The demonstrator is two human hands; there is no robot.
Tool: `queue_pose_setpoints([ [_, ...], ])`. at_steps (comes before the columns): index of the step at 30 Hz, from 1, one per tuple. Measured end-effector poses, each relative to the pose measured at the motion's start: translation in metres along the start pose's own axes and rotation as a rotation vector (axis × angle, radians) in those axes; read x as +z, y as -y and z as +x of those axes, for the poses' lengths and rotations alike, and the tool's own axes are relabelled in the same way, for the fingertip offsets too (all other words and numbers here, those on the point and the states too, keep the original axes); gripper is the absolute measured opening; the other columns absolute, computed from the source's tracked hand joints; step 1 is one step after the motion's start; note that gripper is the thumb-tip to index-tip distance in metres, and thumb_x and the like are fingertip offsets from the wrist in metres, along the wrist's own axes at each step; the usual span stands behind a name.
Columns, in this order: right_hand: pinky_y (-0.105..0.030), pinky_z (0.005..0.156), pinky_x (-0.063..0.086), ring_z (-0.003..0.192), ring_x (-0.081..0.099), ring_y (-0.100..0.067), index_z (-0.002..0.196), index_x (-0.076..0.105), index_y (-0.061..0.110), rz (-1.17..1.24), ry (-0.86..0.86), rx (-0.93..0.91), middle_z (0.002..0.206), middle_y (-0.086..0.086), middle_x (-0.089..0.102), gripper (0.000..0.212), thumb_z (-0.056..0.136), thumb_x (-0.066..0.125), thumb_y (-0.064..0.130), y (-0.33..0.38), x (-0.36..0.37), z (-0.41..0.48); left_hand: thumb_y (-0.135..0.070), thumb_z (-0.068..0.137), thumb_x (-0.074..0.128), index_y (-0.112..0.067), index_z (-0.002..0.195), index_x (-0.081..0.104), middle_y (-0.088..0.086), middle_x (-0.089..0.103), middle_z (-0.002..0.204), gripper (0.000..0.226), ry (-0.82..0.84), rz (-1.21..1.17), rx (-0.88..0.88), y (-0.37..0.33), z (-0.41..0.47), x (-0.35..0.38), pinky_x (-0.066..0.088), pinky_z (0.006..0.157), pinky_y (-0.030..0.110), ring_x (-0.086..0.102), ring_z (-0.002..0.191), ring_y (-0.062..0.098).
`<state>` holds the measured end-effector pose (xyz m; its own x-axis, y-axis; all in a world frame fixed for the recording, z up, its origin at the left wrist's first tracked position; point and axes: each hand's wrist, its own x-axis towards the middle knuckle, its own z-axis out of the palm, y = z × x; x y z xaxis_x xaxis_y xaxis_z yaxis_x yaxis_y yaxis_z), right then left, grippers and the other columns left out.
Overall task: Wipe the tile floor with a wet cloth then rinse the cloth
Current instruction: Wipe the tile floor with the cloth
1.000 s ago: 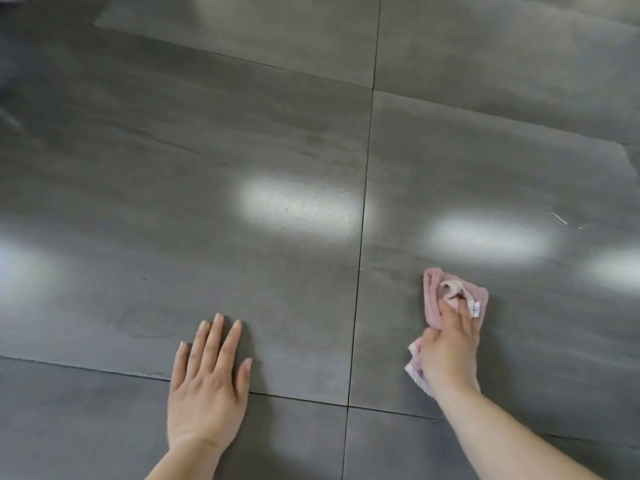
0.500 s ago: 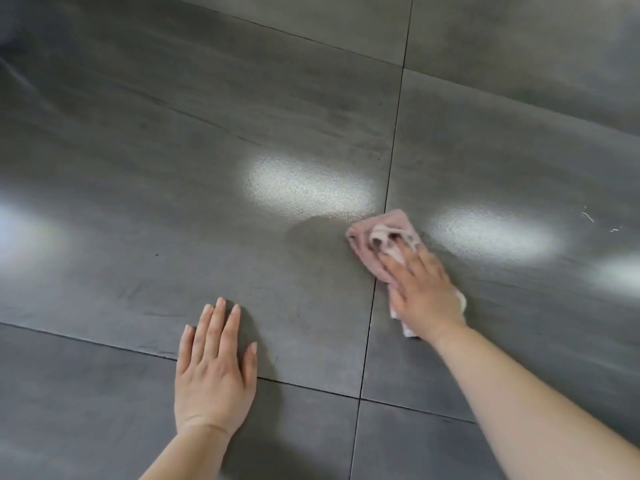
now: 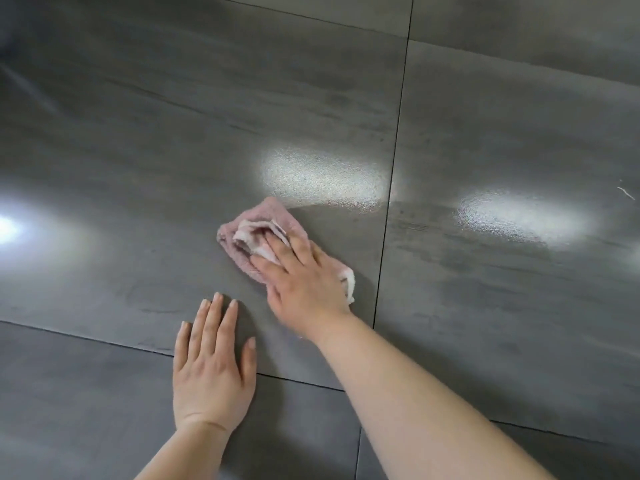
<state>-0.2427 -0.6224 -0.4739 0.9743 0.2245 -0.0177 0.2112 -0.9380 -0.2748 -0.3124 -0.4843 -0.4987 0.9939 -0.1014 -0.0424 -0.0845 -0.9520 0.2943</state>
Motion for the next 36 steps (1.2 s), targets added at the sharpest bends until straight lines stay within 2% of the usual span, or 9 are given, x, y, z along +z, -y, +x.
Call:
queue_pose_setpoints([
  [3,-0.044,0.088,0.051,0.115,0.052,-0.031,0.111,0.059,0.023,-0.145,-0.028,0.049,0.115,-0.013,0.068,0.046,0.071,0.037,0.028,-0.087,-0.015,-0.039,-0.04,0.091,0.018,-0.012,0.126,0.036,0.016,0.054,0.13,0.048,0.017,-0.003,-0.02,-0.001,-0.001,-0.001,-0.009,0.111,0.017,0.013,0.131,0.014],
  [7,-0.058,0.1,0.039,0.126,0.04,-0.045,0.13,0.049,0.013,-0.165,-0.025,0.685,0.142,-0.022,0.042,0.066,0.074,0.024,0.036,-0.206,-0.063,-0.118,-0.041,0.093,0.013,-0.012,0.126,0.037,0.016,0.055,0.13,0.05,0.022,0.008,-0.013,-0.001,0.0,-0.001,-0.007,0.111,0.02,0.027,0.126,0.02],
  [13,-0.052,0.112,0.021,0.143,0.005,-0.034,0.146,0.012,0.029,0.024,-0.233,1.184,0.157,-0.008,0.007,0.063,0.09,0.039,0.019,-0.155,-0.06,-0.039,-0.033,0.082,0.03,-0.012,0.127,0.036,0.016,0.054,0.131,0.05,-0.015,0.051,-0.01,-0.001,0.0,0.001,-0.006,0.111,0.021,0.026,0.126,0.02],
  [16,-0.043,0.112,0.023,0.143,0.007,-0.027,0.146,0.014,0.027,0.101,-0.206,0.702,0.156,-0.003,0.008,0.074,0.082,0.049,0.012,-0.062,-0.029,0.028,-0.033,0.08,0.032,-0.011,0.126,0.036,0.017,0.055,0.13,0.051,-0.022,0.059,-0.009,-0.002,0.0,0.0,-0.005,0.111,0.021,0.026,0.126,0.021],
  [20,-0.043,0.116,0.005,0.144,-0.005,-0.025,0.145,0.018,0.033,0.132,0.236,0.04,0.158,-0.001,0.007,0.062,0.089,0.039,0.016,0.022,0.002,0.039,-0.033,0.08,0.032,-0.012,0.125,0.035,0.017,0.054,0.13,0.05,-0.02,0.042,-0.01,0.0,0.0,-0.001,-0.005,0.111,0.02,0.015,0.13,0.016],
  [23,-0.054,0.105,0.033,0.133,0.039,-0.033,0.122,0.059,0.021,-0.008,0.129,-0.211,0.138,-0.012,0.051,0.05,0.078,0.036,0.028,-0.026,-0.01,0.035,-0.037,0.089,0.024,-0.012,0.125,0.037,0.016,0.055,0.129,0.046,0.004,0.051,-0.015,-0.001,0.002,-0.003,-0.004,0.111,0.02,0.026,0.126,0.02],
  [27,-0.051,0.106,0.03,0.135,0.032,-0.038,0.13,0.051,0.016,-0.153,0.071,0.291,0.144,-0.019,0.04,0.081,0.064,0.014,0.045,-0.145,-0.045,0.008,-0.046,0.092,0.002,-0.013,0.126,0.037,0.014,0.054,0.131,0.059,0.039,0.049,-0.035,0.0,0.002,-0.004,0.002,0.11,0.026,0.021,0.131,0.019],
  [30,-0.057,0.105,0.031,0.134,0.029,-0.041,0.138,0.04,0.017,-0.164,-0.018,0.643,0.148,-0.019,0.031,0.075,0.07,0.018,0.039,-0.198,-0.072,-0.037,-0.045,0.093,0.002,-0.013,0.127,0.036,0.013,0.054,0.131,0.058,0.042,0.049,-0.042,0.001,0.003,-0.003,0.002,0.111,0.027,0.01,0.131,0.012],
  [36,-0.053,0.109,0.022,0.143,0.005,-0.034,0.147,0.006,0.031,0.013,-0.156,0.962,0.158,-0.006,0.005,0.069,0.088,0.039,0.016,-0.104,-0.046,0.031,-0.044,0.093,0.002,-0.013,0.128,0.036,0.008,0.049,0.135,0.058,0.036,0.094,-0.036,0.002,0.003,0.0,0.003,0.111,0.028,0.003,0.138,0.01],
])
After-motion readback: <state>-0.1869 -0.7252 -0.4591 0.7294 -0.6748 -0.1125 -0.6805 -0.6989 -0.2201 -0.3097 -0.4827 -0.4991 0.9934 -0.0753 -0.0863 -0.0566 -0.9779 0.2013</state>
